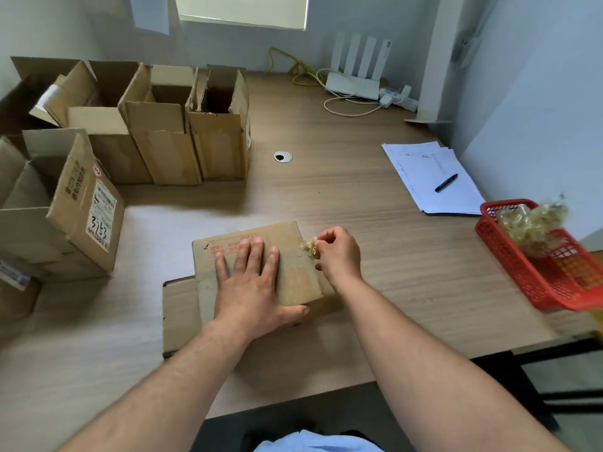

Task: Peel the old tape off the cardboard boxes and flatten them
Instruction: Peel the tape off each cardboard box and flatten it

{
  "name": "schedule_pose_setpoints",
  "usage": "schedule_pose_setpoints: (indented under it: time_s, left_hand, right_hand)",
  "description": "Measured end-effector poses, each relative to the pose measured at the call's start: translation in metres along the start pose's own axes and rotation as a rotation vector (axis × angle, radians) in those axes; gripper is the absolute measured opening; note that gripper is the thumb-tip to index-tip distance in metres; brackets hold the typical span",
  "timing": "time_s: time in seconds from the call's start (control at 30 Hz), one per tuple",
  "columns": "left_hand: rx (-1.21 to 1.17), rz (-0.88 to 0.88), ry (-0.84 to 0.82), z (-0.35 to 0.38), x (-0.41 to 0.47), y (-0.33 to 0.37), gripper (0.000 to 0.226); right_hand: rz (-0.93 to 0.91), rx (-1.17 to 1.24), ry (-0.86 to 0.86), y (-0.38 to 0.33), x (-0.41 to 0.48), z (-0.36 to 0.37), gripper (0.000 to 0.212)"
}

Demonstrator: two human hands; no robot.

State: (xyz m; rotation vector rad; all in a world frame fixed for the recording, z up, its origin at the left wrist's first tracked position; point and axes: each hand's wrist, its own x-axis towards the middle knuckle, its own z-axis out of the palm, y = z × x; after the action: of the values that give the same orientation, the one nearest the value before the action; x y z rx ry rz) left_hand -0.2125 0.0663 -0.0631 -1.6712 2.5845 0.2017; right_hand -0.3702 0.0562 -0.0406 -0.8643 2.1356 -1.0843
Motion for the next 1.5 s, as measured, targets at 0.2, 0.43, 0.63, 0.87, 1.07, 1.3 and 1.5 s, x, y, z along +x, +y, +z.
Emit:
schedule_pose_setpoints:
  time_s: [0.2, 0.43, 0.63, 0.87, 1.07, 1.3, 1.5]
  left_hand:
    - [0.021, 0.03, 0.007, 0.0, -0.003, -0.004, 0.126]
    - [0.02, 0.017, 0.0, 0.0, -0.002, 0.001, 0.124]
    - [0.005, 0.056, -0.003, -0.002, 0.015, 0.028, 0.124]
    - [0.033, 0.027, -0.001, 0.004, 0.037, 0.069, 0.126]
    - [0.022, 0.075, -0.014, 0.002, 0.064, 0.135, 0.13]
    - [0.039, 0.148, -0.023, 0.006, 0.088, 0.217, 0.128]
    - [0.046, 0.145, -0.019, 0.006, 0.103, 0.249, 0.127]
  right_hand:
    - [-0.082, -0.268, -0.13, 0.009, -0.003, -0.004, 0.022]
    - [-0.174, -0.409, -0.147, 0.007, -0.002, -0.003, 0.038]
    - [-0.052, -0.091, -0.017, 0.023, 0.016, -0.031, 0.025]
    - [0.267, 0.658, 0.071, 0.052, 0.059, -0.109, 0.006]
    - [0.054, 0.429, 0.18, 0.064, 0.103, -0.188, 0.005]
    - [-0.066, 0.303, 0.443, 0.091, 0.157, -0.285, 0.012]
    - [-0.196, 0.091, 0.794, 0.113, 0.194, -0.369, 0.008]
